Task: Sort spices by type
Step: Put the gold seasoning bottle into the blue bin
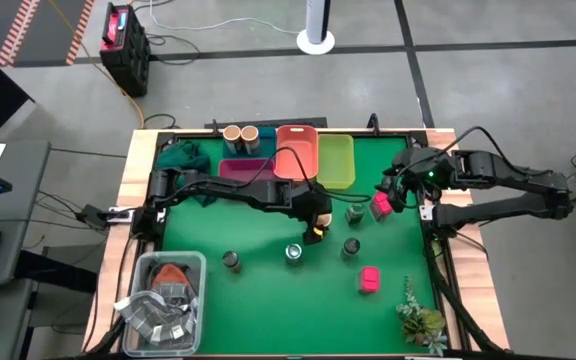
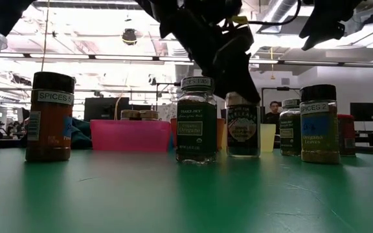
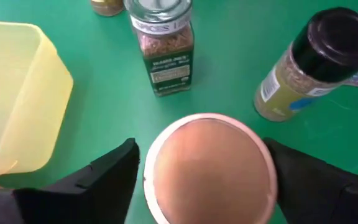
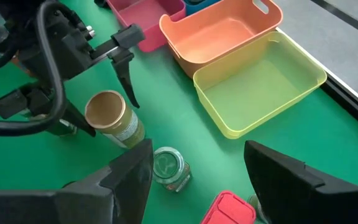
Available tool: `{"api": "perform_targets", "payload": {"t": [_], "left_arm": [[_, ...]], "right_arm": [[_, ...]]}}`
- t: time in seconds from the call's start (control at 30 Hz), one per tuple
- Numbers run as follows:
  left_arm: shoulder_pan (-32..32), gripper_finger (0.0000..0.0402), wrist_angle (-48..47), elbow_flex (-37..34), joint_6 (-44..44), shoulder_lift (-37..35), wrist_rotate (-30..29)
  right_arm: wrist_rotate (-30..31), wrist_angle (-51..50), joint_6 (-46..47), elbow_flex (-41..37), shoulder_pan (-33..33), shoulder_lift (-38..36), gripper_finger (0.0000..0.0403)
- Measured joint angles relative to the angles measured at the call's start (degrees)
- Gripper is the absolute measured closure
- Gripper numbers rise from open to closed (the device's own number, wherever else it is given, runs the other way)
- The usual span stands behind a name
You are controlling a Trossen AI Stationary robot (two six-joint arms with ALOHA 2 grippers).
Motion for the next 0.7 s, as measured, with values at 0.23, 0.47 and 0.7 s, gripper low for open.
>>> {"api": "perform_targets", "payload": {"t": [0.23,0.47,0.7], "left_arm": [[0.0,0.0133,-0.4,0.0,-0.9,0.0,1.5],[2.0,0.0133,-1.8,0.0,-4.3,-2.4,1.5],[7.0,0.0133,-5.2,0.0,-5.0,-9.5,5.1]], "right_arm": [[0.0,0.0,0.3,0.0,0.0,0.0,0.0124],[0.0,0.0,0.4,0.0,0.0,0.0,0.0124],[0.9,0.0,0.5,0.0,0.0,0.0,0.0124]]}}
